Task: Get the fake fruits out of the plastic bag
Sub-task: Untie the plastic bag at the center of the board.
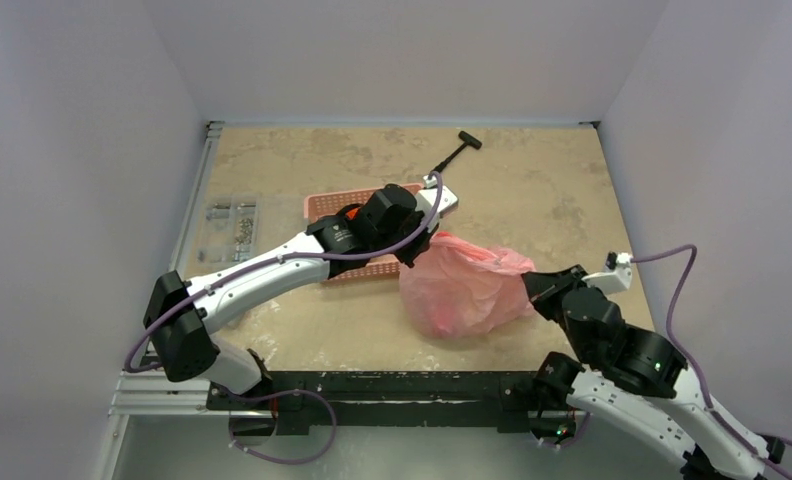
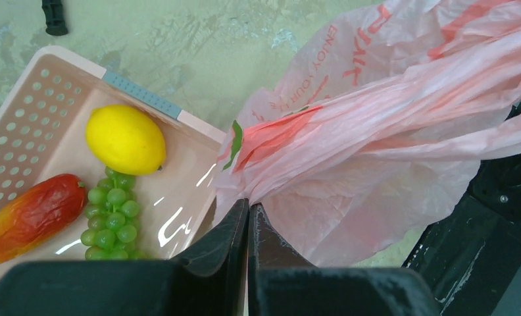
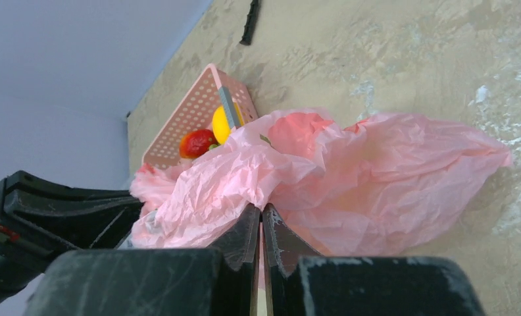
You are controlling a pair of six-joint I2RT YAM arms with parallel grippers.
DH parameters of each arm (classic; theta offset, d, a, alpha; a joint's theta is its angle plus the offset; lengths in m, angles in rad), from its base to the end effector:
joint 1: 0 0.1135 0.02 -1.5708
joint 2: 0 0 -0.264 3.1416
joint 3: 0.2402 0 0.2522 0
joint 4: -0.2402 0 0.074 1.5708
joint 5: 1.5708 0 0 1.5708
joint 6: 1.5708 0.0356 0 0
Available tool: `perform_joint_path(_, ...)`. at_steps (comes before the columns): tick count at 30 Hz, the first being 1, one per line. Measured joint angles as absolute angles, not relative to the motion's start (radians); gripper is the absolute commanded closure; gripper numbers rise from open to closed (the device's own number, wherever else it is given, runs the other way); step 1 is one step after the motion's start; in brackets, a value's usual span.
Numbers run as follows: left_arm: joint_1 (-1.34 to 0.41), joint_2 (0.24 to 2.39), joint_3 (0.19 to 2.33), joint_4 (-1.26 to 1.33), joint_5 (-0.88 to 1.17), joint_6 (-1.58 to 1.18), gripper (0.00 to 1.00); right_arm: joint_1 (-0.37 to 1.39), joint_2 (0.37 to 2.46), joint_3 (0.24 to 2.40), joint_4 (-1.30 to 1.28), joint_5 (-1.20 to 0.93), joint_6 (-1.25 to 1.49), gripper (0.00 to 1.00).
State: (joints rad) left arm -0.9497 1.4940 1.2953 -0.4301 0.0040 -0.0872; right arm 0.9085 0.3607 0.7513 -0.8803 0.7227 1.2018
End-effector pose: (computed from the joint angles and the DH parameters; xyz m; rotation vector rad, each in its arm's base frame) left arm 0.1980 -0.2769 0.3227 0.9474 2.0534 -0.5746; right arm 0.0589 0.0372 0.3081 0.7184 1.8537 0.6510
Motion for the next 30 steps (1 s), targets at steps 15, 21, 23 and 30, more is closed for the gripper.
perform_joint_path(15,-0.949,1.492,1.295,-0.416,0.030,-0.094,1.00,0.907,0.546,0.911,-0.883,0.717,0.918,0.20)
perform_joint_path(21,-0.949,1.492,1.295,-0.417,0.030,-0.094,1.00,0.907,0.765,1.027,-0.819,0.634,0.662,0.12)
perform_joint_path(23,-0.949,1.492,1.294,-0.415,0.028,-0.094,1.00,0.907,0.865,1.086,-0.826,0.633,0.605,0.12)
perform_joint_path(30,-0.942,1.467,1.259,-0.404,0.013,-0.105,1.00,0.908,1.149,1.190,-0.918,0.713,0.500,0.12)
